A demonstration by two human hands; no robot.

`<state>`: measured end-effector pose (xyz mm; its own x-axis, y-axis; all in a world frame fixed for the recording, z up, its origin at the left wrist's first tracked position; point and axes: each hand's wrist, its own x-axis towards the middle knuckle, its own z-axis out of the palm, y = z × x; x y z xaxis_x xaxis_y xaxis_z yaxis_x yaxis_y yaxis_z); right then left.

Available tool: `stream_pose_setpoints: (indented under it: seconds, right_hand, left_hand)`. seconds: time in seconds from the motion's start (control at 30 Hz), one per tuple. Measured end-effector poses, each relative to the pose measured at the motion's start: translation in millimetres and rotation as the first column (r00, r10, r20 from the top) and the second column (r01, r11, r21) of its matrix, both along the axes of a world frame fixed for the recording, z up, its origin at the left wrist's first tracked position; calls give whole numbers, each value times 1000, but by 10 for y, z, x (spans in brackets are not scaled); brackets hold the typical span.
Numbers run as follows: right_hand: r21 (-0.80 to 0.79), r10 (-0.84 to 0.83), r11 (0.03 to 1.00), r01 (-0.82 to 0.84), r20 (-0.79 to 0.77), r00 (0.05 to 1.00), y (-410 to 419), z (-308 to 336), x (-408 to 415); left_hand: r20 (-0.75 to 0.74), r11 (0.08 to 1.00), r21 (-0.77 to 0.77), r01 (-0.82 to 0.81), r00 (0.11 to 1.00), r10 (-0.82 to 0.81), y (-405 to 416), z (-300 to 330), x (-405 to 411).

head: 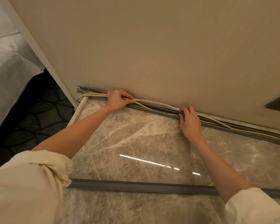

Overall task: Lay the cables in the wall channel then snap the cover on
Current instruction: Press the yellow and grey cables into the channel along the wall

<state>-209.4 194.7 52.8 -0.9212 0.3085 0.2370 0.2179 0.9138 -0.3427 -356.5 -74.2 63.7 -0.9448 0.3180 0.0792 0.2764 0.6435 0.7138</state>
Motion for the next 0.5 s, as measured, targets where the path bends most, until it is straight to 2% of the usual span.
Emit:
stream_pose_setpoints:
  seconds: [0.37,0.5]
  right_hand:
    - [147,99,985,-95,-21,995,59,-107,88]
    - [225,121,966,-131,57,991,43,-127,104]
  left_hand:
    - [-3,999,-32,-17,1000,16,-3,30,71]
    - [-43,996,-78,-32,999,29,36,9,103]
